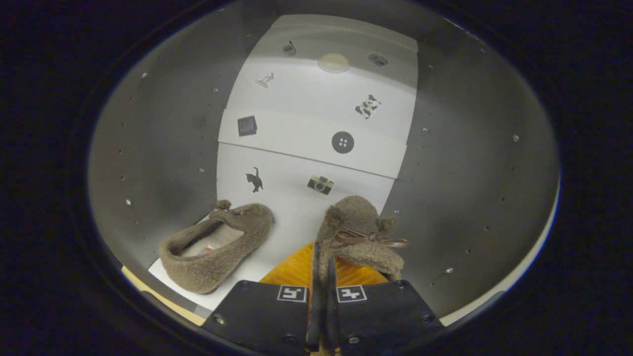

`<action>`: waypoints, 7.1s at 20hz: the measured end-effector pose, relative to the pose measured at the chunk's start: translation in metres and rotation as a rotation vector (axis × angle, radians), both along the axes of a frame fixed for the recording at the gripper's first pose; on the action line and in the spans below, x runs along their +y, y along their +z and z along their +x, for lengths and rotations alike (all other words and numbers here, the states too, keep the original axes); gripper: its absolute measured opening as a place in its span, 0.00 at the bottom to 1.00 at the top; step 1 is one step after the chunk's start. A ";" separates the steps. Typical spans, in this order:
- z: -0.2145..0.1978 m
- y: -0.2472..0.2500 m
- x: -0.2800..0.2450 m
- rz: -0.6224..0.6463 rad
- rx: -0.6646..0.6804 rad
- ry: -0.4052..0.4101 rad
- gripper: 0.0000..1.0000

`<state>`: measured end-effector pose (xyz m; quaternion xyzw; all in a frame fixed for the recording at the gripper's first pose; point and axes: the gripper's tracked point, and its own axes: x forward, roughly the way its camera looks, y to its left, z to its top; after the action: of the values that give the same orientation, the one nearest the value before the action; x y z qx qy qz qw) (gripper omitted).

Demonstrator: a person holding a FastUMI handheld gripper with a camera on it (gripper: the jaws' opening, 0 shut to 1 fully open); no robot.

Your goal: Open the shoe cabinet door, grab the shoes and put them into the shoe cabinet, then close the shoe cabinet door.

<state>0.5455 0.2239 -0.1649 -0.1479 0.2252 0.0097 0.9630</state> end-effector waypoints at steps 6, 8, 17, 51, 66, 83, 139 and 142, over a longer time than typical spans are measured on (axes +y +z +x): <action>0.023 -0.013 0.004 -0.029 -0.029 0.013 0.12; 0.023 -0.017 -0.002 -0.047 -0.009 -0.006 0.24; -0.004 -0.002 0.002 0.047 -0.012 -0.047 0.81; -0.531 0.189 -0.068 0.209 -0.399 0.052 1.00; -0.519 0.171 -0.261 0.157 -0.390 -0.243 0.98; -0.399 0.176 -0.276 0.144 -0.369 -0.201 0.97; -0.529 0.116 -0.043 0.183 -0.576 -0.239 0.98; -0.538 0.114 -0.039 0.177 -0.597 -0.221 0.98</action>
<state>0.0080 0.1845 -0.0507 -0.0347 -0.0540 -0.1189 0.9908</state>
